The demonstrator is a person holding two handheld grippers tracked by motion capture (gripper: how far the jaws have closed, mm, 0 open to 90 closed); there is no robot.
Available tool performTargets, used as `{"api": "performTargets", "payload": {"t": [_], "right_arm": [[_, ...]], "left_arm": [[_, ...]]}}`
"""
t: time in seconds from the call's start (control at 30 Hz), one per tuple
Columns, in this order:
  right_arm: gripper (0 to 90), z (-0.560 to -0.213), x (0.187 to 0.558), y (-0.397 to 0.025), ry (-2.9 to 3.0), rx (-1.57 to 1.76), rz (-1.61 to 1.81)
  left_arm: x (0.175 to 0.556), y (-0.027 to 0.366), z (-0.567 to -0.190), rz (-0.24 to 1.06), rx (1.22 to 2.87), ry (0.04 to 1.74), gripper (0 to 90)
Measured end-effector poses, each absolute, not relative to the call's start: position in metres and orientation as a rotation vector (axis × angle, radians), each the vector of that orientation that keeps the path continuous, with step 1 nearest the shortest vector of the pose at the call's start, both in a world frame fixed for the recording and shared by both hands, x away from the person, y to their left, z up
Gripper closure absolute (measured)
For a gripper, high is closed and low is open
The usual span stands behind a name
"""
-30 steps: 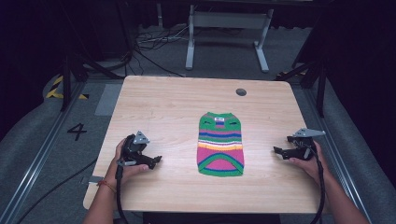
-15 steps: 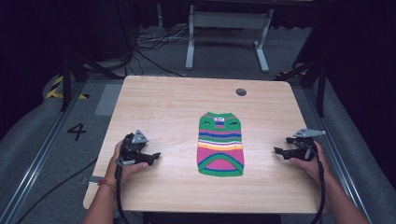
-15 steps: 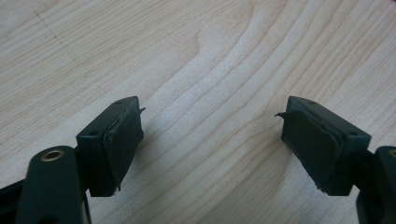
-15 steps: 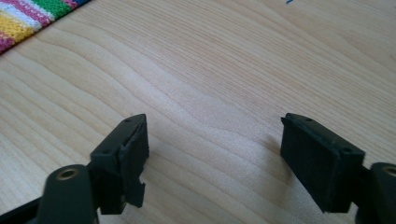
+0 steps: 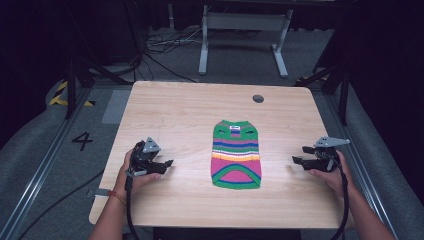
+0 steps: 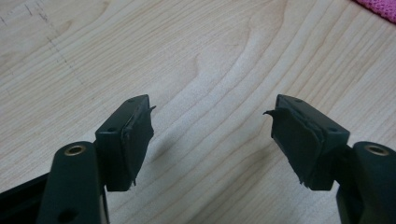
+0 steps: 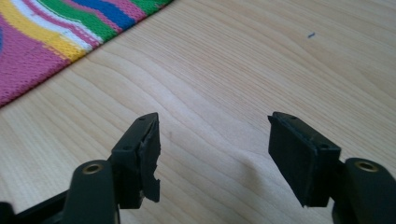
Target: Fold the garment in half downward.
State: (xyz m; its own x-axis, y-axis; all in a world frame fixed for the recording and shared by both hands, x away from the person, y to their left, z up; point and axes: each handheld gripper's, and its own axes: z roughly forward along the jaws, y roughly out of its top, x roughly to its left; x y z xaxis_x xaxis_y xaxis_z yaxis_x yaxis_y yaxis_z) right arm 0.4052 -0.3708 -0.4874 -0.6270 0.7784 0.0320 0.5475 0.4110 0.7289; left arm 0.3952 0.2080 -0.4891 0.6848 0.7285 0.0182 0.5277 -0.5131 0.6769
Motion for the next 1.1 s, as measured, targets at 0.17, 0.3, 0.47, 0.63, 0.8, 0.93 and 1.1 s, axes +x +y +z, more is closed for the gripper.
{"api": "performTargets", "payload": {"t": [0.17, 0.3, 0.47, 0.63, 0.8, 0.93, 1.1], "right_arm": [[39.6, -0.481, 0.404, -0.363, 2.376, 1.099, 1.045], [40.6, -0.476, 0.406, -0.355, 2.397, 1.063, 1.041], [43.1, -0.471, 0.409, -0.347, 2.404, 1.039, 1.043], [44.0, -0.464, 0.414, -0.339, 2.427, 1.015, 1.038], [45.2, -0.451, 0.427, -0.326, 2.418, 0.972, 1.033], [47.4, -0.447, 0.437, -0.318, 2.411, 0.964, 1.017], [50.2, -0.444, 0.455, -0.307, 2.422, 0.97, 0.995]], "left_arm": [[0.396, 0.204, -0.487, 0.409, 2.252, 0.937, 34.3], [0.401, 0.198, -0.48, 0.399, 2.236, 0.921, 34.9], [0.408, 0.19, -0.476, 0.397, 2.276, 0.891, 35.1], [0.42, 0.182, -0.469, 0.404, 2.293, 0.869, 35.1], [0.436, 0.166, -0.462, 0.412, 2.297, 0.838, 34.8], [0.446, 0.155, -0.461, 0.405, 2.303, 0.821, 35.0], [0.465, 0.136, -0.46, 0.41, 2.3, 0.801, 35.9]]}}
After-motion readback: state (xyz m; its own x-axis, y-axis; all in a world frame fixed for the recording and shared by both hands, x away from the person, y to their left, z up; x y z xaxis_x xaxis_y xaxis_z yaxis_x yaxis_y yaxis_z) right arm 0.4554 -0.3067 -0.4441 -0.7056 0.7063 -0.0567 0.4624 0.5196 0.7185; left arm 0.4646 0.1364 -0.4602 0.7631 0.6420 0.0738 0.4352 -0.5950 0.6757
